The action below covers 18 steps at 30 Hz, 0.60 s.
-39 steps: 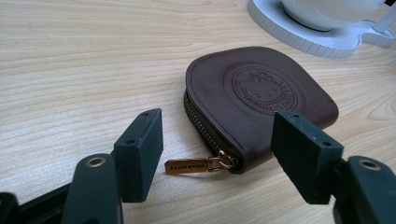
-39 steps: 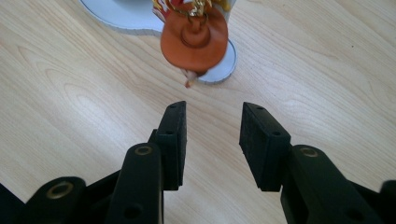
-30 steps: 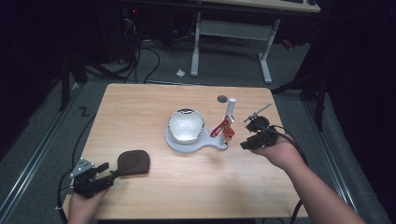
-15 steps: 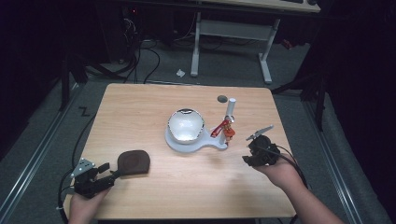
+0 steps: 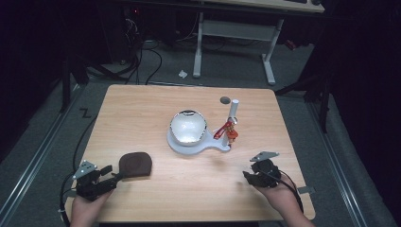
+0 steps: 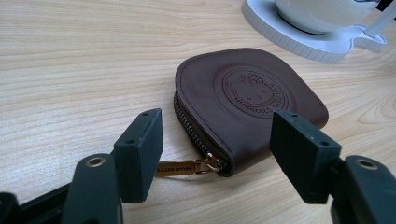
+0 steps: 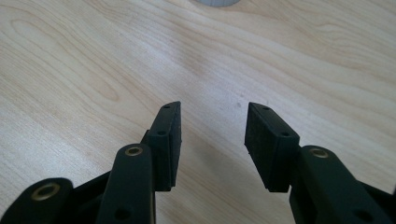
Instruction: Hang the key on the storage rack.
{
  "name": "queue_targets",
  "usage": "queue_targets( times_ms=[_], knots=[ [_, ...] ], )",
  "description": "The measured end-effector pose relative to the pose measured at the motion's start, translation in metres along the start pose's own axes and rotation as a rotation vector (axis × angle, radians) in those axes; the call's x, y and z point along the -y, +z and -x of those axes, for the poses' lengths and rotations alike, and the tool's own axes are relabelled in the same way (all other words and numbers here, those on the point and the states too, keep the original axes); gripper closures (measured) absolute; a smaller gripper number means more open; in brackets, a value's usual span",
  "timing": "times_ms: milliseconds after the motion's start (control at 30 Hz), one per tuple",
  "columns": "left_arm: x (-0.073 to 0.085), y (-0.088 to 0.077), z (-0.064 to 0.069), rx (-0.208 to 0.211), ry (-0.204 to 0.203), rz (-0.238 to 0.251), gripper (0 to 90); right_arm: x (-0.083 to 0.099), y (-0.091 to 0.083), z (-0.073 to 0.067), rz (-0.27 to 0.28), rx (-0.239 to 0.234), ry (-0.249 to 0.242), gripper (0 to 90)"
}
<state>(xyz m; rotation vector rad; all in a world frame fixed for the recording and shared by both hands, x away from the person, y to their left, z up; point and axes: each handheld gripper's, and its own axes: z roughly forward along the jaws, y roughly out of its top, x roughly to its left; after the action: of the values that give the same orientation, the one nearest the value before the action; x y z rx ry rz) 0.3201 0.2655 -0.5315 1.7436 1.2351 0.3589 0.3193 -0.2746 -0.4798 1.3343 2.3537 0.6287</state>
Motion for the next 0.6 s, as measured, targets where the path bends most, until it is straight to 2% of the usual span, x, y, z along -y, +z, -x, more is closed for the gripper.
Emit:
queue_targets(
  times_ms=[100,300,367,433,500,567,600],
  knots=[
    [0.000,0.000,0.000,0.000,0.002,0.002,35.2,0.009,0.003,-0.004,0.033,0.029,-0.006,56.4],
    [-0.001,0.001,0.001,0.002,0.017,0.002,35.9,0.026,0.008,-0.011,0.134,0.052,0.028,56.3],
    [-0.003,0.001,0.003,0.010,0.047,0.011,35.4,0.033,0.009,-0.014,0.178,0.052,0.056,56.2],
    [-0.005,0.001,0.004,0.008,0.058,0.018,35.1,0.041,0.012,-0.018,0.217,0.064,0.054,56.5],
    [-0.008,0.001,0.004,-0.005,0.053,0.025,35.9,0.046,0.012,-0.019,0.207,0.049,0.047,56.9],
    [-0.011,0.003,0.005,-0.016,0.049,0.022,37.5,0.047,0.007,-0.019,0.221,0.074,0.017,57.0],
    [-0.012,0.004,0.005,-0.016,0.048,0.022,37.8,0.048,0.006,-0.018,0.224,0.075,0.019,57.2]
  ],
)
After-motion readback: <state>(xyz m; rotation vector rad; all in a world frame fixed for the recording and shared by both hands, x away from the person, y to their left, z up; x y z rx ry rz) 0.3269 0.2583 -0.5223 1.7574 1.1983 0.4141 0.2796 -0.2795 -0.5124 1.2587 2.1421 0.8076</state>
